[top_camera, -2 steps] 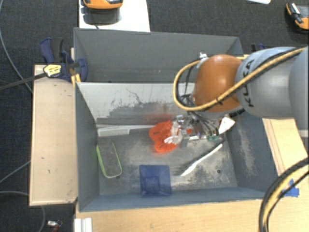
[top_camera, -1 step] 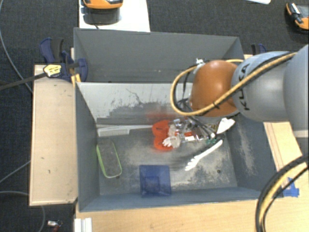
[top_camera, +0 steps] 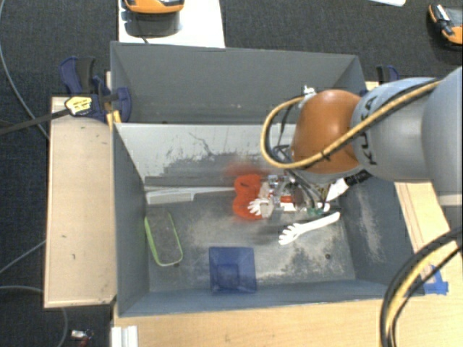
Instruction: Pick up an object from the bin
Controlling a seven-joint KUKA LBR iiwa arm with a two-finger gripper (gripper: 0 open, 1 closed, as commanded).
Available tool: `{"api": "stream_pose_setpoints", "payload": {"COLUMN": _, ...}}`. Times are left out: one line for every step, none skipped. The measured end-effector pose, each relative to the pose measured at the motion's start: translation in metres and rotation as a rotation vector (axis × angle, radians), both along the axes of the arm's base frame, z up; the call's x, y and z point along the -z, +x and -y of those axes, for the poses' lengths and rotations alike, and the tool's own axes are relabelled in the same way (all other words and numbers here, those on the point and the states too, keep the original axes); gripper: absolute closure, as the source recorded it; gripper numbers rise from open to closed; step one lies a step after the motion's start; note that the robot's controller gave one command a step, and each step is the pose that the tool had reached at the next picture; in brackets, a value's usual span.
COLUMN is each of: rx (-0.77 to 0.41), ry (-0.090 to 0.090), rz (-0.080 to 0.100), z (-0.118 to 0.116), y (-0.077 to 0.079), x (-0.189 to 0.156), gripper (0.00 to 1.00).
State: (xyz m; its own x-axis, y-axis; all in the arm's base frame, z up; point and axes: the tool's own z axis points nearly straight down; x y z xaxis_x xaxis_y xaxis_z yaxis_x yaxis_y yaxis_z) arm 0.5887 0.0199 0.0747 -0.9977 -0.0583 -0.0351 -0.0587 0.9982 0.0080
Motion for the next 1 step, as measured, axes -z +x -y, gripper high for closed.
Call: {"api": "stream_pose_setpoints", "payload": {"rx": 0.002, "ry": 0.000, "rz": 0.000, "z": 0.0000, "y": 0.0000, "x": 0.0000, "gripper": 1.00}}
